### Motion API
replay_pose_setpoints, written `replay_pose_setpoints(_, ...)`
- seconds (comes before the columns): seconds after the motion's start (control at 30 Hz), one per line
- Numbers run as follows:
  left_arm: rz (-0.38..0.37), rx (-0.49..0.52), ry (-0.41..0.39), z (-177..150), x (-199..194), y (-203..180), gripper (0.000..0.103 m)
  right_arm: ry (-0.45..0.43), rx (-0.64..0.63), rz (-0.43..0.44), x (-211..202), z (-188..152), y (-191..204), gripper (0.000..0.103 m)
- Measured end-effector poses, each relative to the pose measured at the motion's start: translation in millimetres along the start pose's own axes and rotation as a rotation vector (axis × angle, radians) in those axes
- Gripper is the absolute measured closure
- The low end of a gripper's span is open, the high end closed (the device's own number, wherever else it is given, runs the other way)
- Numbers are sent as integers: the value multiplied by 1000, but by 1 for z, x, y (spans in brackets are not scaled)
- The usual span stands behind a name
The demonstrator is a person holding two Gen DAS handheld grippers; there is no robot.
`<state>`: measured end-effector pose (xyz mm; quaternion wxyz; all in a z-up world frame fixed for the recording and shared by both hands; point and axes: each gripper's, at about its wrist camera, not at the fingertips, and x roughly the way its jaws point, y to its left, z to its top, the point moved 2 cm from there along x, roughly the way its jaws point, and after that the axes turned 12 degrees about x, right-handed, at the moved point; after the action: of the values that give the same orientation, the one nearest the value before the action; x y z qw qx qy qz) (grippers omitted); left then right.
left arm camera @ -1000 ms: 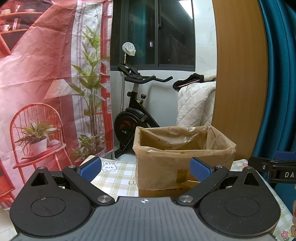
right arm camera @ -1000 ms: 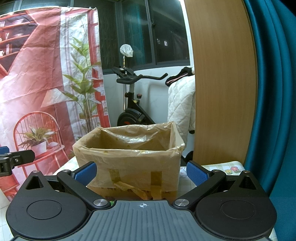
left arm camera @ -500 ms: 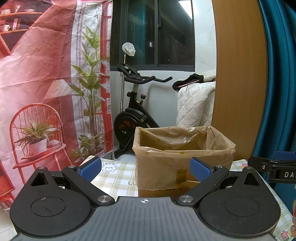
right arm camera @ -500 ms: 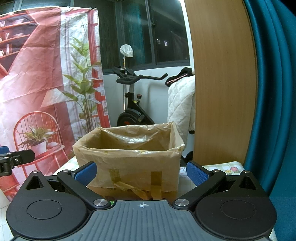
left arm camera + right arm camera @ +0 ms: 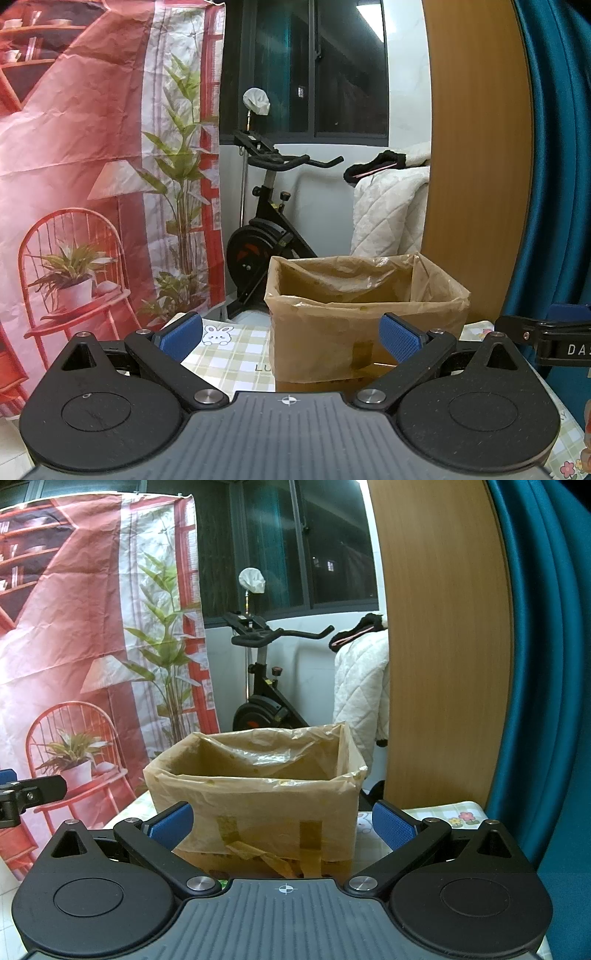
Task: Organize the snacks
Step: 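Lower both tools toward the snack pile in front of the box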
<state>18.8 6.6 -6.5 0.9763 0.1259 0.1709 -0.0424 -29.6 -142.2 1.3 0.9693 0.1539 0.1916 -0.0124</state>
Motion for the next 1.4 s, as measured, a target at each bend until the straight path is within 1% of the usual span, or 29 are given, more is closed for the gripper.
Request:
replay_pose_setpoints(0.07, -5, 0, -4, -1, 1, 0, 1, 0, 0, 1, 0, -1, -1, 1)
replay_pose_setpoints(0.17, 17, 16, -1, -5, 5, 1, 1, -6, 4, 10, 0, -1, -1, 1)
replay_pose_setpoints(0.27, 14, -15, 4, -13, 9, 7, 1, -6, 12, 9, 4, -6, -6, 1)
replay_pose_setpoints(0.33, 3, -48, 12, -19, 13, 12, 1, -6, 19, 6, 6, -11, -9, 1)
replay_pose_setpoints(0.4, 11, -59, 20, -27, 15, 15, 0, -5, 31, 5, 9, -19, -12, 0)
replay_pose_setpoints(0.47, 19, -45, 28, -35, 20, 16, 0, 2, 44, 8, 13, -28, -16, 0)
replay_pose_setpoints(0.57, 29, -28, 70, -49, 30, 18, 0, 23, 47, -1, 22, -46, -18, 0)
replay_pose_setpoints(0.67, 14, -40, 113, -63, 41, 22, 0, 34, 20, -1, 29, -63, -14, 0)
replay_pose_setpoints(0.8, 1, -28, 129, -79, 48, 25, 1, 38, 18, 22, 35, -84, -11, 1)
replay_pose_setpoints(0.87, -2, -22, 147, -87, 50, 25, 1, 44, 5, 21, 38, -93, -9, 1)
replay_pose_setpoints(0.93, -22, -29, 160, -94, 52, 26, 1, 49, -3, 11, 42, -100, -9, 1)
replay_pose_setpoints(1.07, -74, -45, 183, -107, 52, 22, 8, 47, -1, -5, 42, -108, -13, 1)
replay_pose_setpoints(1.2, -110, -44, 192, -118, 49, 14, 8, 53, 6, -16, 38, -119, -20, 1)
replay_pose_setpoints(1.4, -136, 6, 192, -128, 45, -2, 8, 83, -4, -17, 33, -135, -27, 1)
